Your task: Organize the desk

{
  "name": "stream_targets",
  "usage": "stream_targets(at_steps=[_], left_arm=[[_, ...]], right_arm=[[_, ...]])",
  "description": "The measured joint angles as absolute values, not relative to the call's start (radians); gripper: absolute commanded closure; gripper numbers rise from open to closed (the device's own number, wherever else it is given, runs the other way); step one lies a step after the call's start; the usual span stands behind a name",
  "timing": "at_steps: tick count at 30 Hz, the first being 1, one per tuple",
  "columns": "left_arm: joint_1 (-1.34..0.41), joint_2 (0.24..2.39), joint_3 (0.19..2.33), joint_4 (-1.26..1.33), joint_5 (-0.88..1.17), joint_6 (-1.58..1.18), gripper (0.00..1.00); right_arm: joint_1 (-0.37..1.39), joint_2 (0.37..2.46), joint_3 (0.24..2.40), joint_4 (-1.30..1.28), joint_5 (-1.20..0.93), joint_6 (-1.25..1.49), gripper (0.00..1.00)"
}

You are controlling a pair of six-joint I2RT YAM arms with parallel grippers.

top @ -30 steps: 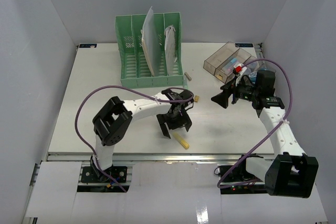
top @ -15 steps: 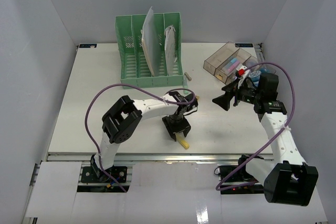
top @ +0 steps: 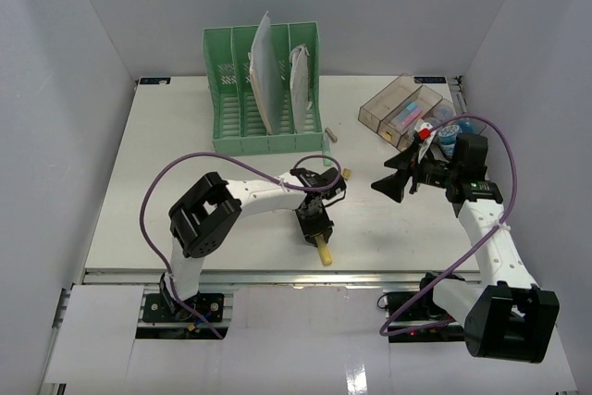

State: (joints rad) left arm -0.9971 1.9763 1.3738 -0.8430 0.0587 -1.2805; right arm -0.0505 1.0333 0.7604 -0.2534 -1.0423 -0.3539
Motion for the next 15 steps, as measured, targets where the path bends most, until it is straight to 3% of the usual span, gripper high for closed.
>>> stream_targets(at_steps=[9,15], left_arm=[[-0.998,1.860,1.205,-0.487,0.052,-1.022,0.97],[-0.997,1.713,1.023,-0.172,0.099,-0.826,0.99]], right_arm=[[-0.044,1.115,0.753,-0.254,-1.149,-0.345,0.10],[-0.006,1.128,0.712,-0.184,-1.109,-0.269,0.09]])
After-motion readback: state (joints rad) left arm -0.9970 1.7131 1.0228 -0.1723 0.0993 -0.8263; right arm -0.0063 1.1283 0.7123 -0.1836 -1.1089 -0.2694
